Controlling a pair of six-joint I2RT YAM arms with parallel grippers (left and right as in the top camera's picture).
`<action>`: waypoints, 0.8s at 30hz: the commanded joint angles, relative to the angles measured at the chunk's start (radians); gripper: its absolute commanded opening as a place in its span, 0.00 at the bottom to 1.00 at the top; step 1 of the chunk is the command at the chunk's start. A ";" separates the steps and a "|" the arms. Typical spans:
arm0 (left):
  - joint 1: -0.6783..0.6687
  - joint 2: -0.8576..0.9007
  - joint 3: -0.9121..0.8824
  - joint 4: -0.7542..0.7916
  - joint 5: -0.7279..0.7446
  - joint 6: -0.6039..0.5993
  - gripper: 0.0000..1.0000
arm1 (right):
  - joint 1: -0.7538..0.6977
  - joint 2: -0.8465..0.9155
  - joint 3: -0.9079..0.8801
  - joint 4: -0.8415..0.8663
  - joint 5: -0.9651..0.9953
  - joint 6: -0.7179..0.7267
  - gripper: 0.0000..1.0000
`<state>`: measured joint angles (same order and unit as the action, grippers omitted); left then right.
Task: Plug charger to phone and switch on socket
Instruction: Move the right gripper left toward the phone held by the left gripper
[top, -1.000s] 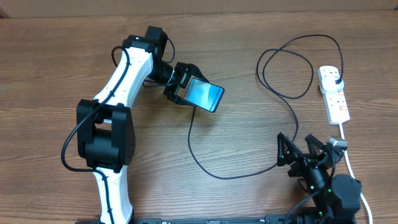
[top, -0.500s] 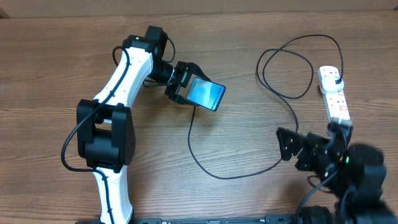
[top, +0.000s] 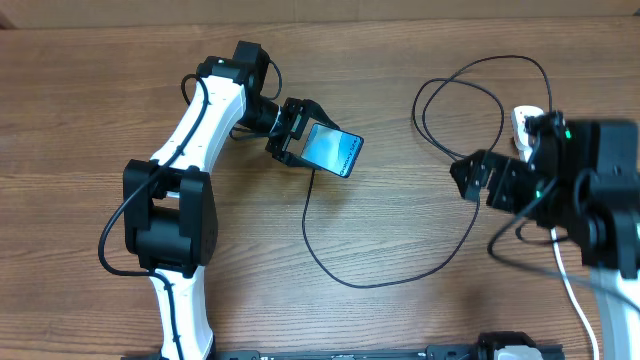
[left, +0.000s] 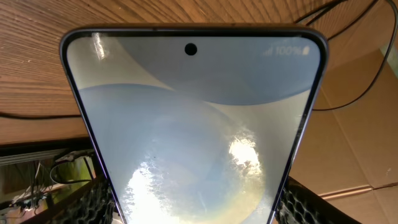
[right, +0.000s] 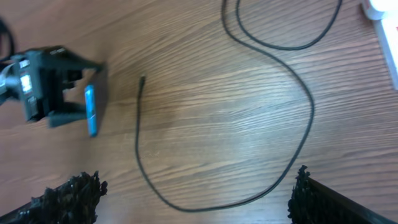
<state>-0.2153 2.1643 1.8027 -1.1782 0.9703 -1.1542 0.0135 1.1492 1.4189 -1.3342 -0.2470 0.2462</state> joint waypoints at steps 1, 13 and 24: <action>0.006 0.006 0.028 0.001 0.052 -0.021 0.61 | -0.004 0.058 0.032 0.011 -0.001 -0.005 1.00; 0.006 0.006 0.028 0.005 0.052 -0.063 0.61 | -0.003 0.144 0.027 0.120 -0.183 0.060 1.00; 0.006 0.006 0.028 0.005 0.052 -0.103 0.61 | -0.002 0.161 0.027 0.179 -0.227 0.121 1.00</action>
<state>-0.2153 2.1643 1.8027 -1.1740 0.9733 -1.2324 0.0135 1.2995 1.4246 -1.1599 -0.4419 0.3481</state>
